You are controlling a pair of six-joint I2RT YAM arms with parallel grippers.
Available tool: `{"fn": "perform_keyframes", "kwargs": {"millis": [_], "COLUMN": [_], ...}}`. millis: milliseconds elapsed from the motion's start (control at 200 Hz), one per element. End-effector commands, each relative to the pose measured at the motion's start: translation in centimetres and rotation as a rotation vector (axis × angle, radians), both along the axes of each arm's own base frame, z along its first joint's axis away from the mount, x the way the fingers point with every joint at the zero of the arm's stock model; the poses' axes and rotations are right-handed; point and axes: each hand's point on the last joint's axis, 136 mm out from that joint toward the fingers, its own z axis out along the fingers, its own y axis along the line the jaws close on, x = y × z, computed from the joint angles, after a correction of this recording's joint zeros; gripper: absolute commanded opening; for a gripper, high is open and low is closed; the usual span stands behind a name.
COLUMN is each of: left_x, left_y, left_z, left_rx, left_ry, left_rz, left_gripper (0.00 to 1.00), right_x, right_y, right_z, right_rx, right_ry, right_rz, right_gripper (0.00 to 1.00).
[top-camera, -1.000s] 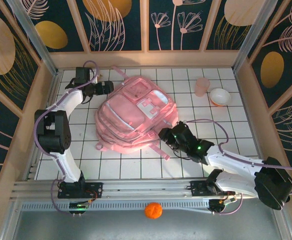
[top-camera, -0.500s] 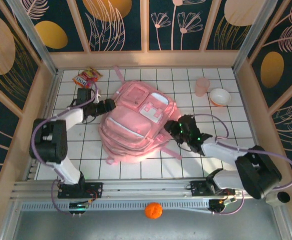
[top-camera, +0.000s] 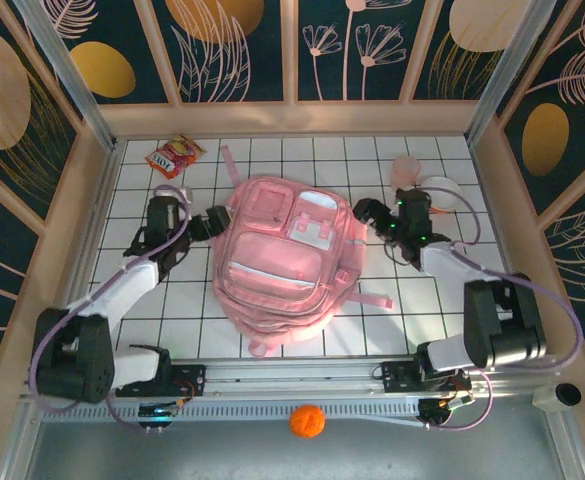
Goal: Pack the student bag
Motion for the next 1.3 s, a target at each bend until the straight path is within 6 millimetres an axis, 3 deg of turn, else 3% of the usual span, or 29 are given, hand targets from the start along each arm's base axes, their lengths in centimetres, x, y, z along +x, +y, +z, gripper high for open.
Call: {"fn": "perform_keyframes", "kwargs": {"millis": [0, 60, 120, 175, 250, 345, 425, 475, 581, 626, 676, 736, 766, 831, 881, 941, 1296], "left_x": [1.0, -0.2, -1.1, -1.6, -2.2, -3.4, -3.8, -4.2, -4.0, -4.0, -3.0, -0.3, 0.5, -0.1, -0.1, -0.1, -0.2], "left_y": [7.1, 9.1, 10.1, 10.3, 10.7, 10.5, 8.9, 8.4, 8.0, 9.3, 10.8, 11.2, 12.1, 12.7, 12.7, 12.7, 12.7], "left_z": [7.2, 8.5, 8.4, 7.0, 4.6, 3.1, 2.3, 2.8, 0.8, 0.5, 0.4, -2.0, -1.9, -1.8, -1.8, -1.8, -1.8], "left_rx": [0.283, 0.360, 0.416, 0.454, 0.488, 0.492, 0.517, 0.520, 0.531, 0.506, 0.492, 0.482, 0.440, 0.426, 0.429, 0.430, 0.431], "left_ry": [-0.331, -0.441, -0.484, -0.471, -0.442, -0.534, -0.612, -0.677, -0.655, -0.651, -0.638, -0.457, -0.461, -0.471, -0.473, -0.471, -0.472], "left_rz": [0.288, 0.384, 0.426, 0.425, 0.427, 0.414, 0.315, 0.292, 0.256, 0.342, 0.416, 0.383, 0.388, 0.410, 0.414, 0.413, 0.412], "left_gripper": [0.99, 0.99, 0.99, 0.99, 0.99, 0.99, 0.99, 0.99, 0.99, 0.99, 0.99, 0.99, 0.99, 0.99, 0.99, 0.99, 0.99], "right_x": [-0.4, -1.1, -1.8, -2.5, -3.3, -4.1, -4.8, -5.2, -4.8, -4.2, -3.1, -1.4, -0.4, 0.6, 0.1, -0.3, 0.2], "right_y": [-5.0, -8.3, -10.9, -12.5, -13.2, -12.8, -12.1, -11.8, -11.3, -10.7, -10.8, -11.0, -11.1, -11.1, -11.1, -11.2, -11.7], "right_z": [5.3, 6.5, 7.1, 6.7, 6.0, 4.6, 3.9, 3.7, 2.9, 2.8, 2.9, 2.0, 1.7, 0.4, -0.3, 0.3, -0.2], "right_rx": [-0.183, -0.272, -0.355, -0.424, -0.515, -0.601, -0.644, -0.664, -0.651, -0.647, -0.616, -0.582, -0.570, -0.558, -0.595, -0.593, -0.617], "right_ry": [-0.170, -0.231, -0.296, -0.341, -0.406, -0.508, -0.622, -0.690, -0.743, -0.746, -0.746, -0.678, -0.652, -0.649, -0.620, -0.678, -0.631], "right_rz": [-0.056, -0.135, -0.195, -0.216, -0.209, -0.167, -0.135, -0.129, -0.110, -0.071, -0.077, -0.067, -0.069, -0.067, -0.089, -0.125, -0.158], "right_gripper": [0.99, 0.99, 0.99, 0.99, 0.99, 0.99, 0.99, 0.99, 0.99, 0.99, 0.99, 0.99, 0.99, 0.99, 0.99, 0.99, 0.99]}}
